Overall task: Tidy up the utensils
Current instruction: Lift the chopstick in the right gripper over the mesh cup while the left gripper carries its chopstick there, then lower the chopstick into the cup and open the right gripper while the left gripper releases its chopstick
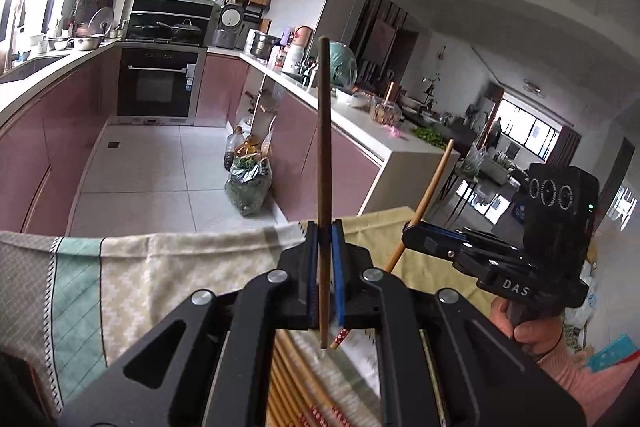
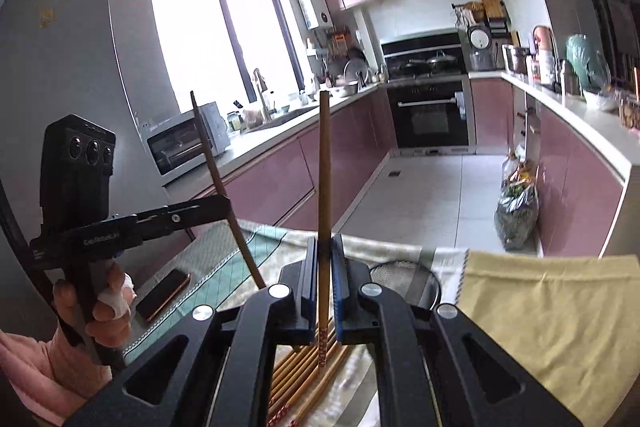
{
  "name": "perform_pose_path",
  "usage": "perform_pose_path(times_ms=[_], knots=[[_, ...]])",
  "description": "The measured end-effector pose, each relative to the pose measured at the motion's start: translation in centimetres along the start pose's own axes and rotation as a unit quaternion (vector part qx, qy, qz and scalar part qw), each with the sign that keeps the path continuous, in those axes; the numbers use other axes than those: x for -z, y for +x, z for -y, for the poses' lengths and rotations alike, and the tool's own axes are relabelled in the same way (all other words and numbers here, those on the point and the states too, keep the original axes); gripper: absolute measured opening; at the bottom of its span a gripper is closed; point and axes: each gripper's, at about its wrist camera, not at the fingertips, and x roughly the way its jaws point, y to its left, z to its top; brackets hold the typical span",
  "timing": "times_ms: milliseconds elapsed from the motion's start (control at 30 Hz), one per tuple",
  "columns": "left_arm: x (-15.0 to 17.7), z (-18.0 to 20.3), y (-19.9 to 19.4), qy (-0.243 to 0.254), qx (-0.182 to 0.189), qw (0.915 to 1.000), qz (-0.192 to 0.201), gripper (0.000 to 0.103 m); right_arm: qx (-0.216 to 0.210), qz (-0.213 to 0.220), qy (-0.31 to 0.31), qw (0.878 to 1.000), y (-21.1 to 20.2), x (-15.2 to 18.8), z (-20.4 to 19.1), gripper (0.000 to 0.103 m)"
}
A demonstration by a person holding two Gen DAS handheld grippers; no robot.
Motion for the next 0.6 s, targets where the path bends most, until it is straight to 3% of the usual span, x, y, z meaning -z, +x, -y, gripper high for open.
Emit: perform_pose_path(times_ms=[233, 333, 467, 600], knots=[[-3.5, 1.4, 2.5, 0.0, 0.012, 0.9997, 0.023, 0.007, 0.03, 0.04, -0.02, 0.999, -0.3, -3.8, 1.4, 0.005], [-4.1, 2.1, 4.2, 0.02, -0.007, 0.9995, 0.024, 0.007, 0.045, 0.042, -0.021, 0.998, 0.4, -4.6, 2.4, 0.005], [-3.6, 2.7, 7.1, 0.037, -0.021, 0.9991, -0.009, 0.007, 0.057, 0.015, -0.018, 0.998, 2.0, -4.5, 3.6, 0.005], [-1.9, 2.6, 10.1, 0.045, -0.025, 0.9968, -0.061, 0.007, 0.06, -0.041, -0.016, 0.997, 4.6, -3.3, 4.4, 0.005]])
